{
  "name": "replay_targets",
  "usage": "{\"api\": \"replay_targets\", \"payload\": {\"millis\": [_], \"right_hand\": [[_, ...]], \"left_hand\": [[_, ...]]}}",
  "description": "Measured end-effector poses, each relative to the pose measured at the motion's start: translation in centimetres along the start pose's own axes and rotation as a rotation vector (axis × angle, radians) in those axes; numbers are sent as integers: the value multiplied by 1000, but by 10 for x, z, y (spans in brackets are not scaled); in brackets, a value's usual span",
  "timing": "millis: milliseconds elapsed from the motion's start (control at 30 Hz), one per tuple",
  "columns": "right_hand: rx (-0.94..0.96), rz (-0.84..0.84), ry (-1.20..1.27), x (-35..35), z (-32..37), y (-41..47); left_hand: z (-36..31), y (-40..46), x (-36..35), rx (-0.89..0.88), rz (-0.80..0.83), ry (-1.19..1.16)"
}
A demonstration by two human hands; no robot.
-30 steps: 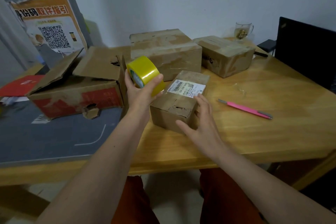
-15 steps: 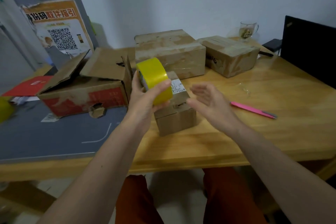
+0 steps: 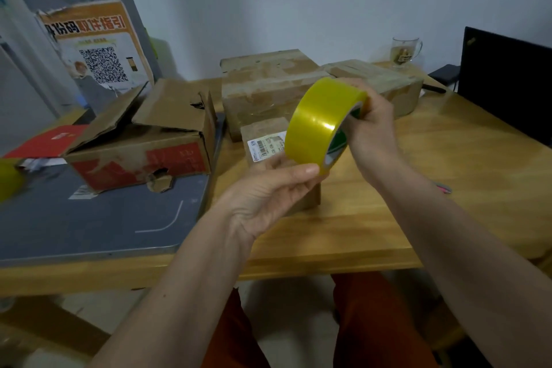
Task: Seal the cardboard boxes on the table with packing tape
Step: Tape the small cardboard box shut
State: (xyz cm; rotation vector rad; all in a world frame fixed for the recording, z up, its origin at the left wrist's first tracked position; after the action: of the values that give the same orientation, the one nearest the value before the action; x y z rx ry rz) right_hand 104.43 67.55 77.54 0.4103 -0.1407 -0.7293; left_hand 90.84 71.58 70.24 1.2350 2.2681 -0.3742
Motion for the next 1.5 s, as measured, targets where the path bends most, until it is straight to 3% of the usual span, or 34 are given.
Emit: {"api": "replay_targets", "payload": {"millis": [167, 433, 633, 800, 900, 1067, 1200, 1500], "right_hand": [[-7, -112, -32, 9, 1, 0], [-45, -93, -47, 4, 0, -5], [24, -44, -175, -9, -1, -6], [-48, -174, -386, 35, -21, 2], [-82, -178, -330, 42, -33, 4], [-104, -176, -465, 46, -46, 6], [-183, -208, -523, 63, -66, 3], [-254, -206, -624, 71, -94, 4]], "left_hand": [[21, -5, 17, 32, -239, -259], [25, -7, 35, 7, -384, -230], [-11, -6, 60, -184, -521, 212], [-35, -23, 90, -239, -566, 404], [-37, -18, 90, -230, -583, 598], [-62, -13, 75, -393, -712, 1296], [-64, -6, 56, -437, -712, 1677], [-53, 7, 37, -470, -655, 2023]]}}
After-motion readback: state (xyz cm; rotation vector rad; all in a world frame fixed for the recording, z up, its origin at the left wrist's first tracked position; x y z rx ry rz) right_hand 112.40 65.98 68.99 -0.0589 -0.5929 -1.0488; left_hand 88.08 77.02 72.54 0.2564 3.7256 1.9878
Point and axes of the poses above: each hand's wrist, its own y-axis towards the middle knuckle, its own x-axis out of the back of the hand, z = x × y, the point moved 9 cm from there along y, towards the middle knuckle, and after that the axes turned 9 degrees about -x, right-handed, at the moved point
